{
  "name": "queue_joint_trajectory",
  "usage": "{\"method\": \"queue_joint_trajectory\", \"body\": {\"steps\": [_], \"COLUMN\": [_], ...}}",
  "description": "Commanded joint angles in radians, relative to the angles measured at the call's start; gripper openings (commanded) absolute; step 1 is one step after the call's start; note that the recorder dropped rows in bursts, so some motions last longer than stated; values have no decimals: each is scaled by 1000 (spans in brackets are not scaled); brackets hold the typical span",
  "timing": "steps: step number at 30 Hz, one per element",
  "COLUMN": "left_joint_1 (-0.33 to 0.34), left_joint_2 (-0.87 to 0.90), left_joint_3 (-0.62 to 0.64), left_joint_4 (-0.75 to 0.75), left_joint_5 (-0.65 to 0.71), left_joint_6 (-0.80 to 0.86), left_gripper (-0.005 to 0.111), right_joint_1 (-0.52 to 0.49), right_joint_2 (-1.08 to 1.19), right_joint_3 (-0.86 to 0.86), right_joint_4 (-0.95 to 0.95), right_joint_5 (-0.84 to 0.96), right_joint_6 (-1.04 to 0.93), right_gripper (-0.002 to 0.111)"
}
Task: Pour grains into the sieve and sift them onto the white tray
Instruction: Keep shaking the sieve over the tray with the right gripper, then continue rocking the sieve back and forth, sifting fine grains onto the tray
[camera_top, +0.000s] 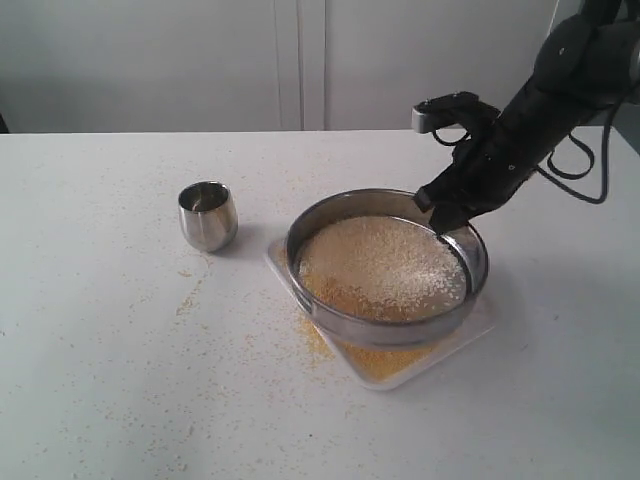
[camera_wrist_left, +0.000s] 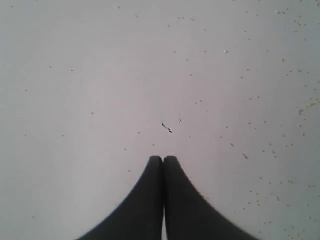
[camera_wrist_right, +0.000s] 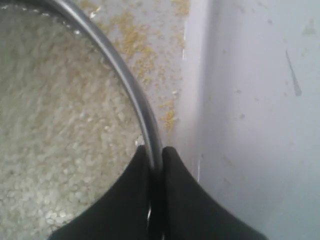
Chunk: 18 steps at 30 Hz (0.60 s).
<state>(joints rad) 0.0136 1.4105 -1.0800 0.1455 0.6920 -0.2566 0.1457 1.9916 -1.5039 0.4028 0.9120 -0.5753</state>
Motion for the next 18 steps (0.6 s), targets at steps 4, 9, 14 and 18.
{"method": "queue_joint_trajectory", "body": {"steps": [4,9,14,18], "left_joint_1": [4,4,4,4], "left_joint_2": [-8,-8,-8,-8], "left_joint_3": [3,3,3,3], "left_joint_4": [-2,-2,-2,-2], "left_joint_5": [8,8,8,8], "left_joint_6": [-9,-9,-9,-9], "left_gripper": [0,0,0,0], "right_joint_1": [25,23,33,25], "right_joint_2": [-17,-10,-12,-12], "right_joint_3": [-8,-8,-8,-8], "right_joint_4": [22,39,-84,7], "right_joint_5": [3,-58,-10,-80], "right_joint_6": [-203,116,-83,193], "right_gripper": [0,0,0,0]}}
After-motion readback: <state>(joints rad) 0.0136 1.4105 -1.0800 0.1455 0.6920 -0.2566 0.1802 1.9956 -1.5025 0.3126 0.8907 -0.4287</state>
